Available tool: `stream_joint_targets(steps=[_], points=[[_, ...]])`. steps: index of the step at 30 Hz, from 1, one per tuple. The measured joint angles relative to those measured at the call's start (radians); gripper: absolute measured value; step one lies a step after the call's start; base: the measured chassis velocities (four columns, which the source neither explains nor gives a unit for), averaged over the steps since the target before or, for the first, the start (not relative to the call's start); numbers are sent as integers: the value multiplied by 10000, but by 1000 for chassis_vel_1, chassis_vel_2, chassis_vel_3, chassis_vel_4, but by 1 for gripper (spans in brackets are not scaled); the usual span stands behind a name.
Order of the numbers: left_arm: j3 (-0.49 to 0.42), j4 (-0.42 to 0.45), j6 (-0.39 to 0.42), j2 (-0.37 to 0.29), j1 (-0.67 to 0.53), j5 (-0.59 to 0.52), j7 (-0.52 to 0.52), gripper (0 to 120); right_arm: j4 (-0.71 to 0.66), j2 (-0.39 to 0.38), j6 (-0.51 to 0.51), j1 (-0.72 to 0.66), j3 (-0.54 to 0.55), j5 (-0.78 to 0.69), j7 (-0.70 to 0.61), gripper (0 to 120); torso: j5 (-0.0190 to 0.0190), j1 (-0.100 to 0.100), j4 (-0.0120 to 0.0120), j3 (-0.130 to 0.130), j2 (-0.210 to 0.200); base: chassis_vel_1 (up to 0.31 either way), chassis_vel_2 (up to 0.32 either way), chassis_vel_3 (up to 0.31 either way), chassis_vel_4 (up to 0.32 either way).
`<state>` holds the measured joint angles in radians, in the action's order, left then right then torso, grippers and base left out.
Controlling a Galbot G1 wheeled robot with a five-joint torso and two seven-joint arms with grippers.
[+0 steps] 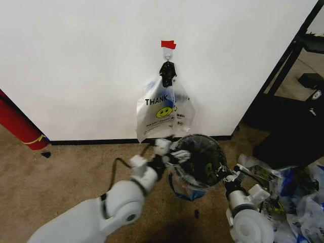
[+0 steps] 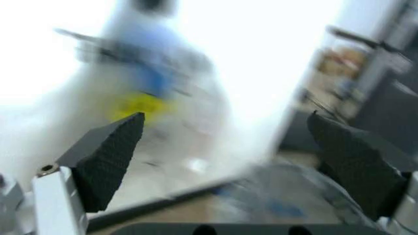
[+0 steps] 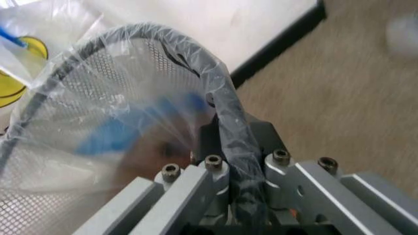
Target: Pick up the garbage bag from the wall and place it over the trash bin.
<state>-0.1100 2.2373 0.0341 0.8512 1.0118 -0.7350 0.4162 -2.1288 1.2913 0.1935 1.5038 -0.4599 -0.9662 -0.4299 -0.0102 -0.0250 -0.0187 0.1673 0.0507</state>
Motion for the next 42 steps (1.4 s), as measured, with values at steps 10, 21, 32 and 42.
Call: stream_joint_targets(steps=[10, 21, 32, 42], points=[[4163, 819, -1466, 1720, 5178, 3023, -170, 100, 328, -265, 867, -341, 724, -996, 245, 1, -1, 0, 5, 0, 0, 0, 0, 0, 0], [5146, 1083, -1781, 4450, 6737, 4111, -385, 100, 877, -118, 955, -824, 1731, -581, 371, 1, 0, -1, 7, 1, 0, 0, 0, 0, 0], [5048, 993, -1769, 4760, 6797, 4081, -332, 100, 1190, -92, 1035, -933, 1868, -284, 460, 1, -1, -1, 6, 1, 0, 0, 0, 0, 0], [4988, 921, -1789, 4781, 6711, 3703, -326, 100, 1147, -154, 921, -869, 2013, 290, 787, 34, 0, -1, 7, 1, -2, 0, 0, 0, 0]])
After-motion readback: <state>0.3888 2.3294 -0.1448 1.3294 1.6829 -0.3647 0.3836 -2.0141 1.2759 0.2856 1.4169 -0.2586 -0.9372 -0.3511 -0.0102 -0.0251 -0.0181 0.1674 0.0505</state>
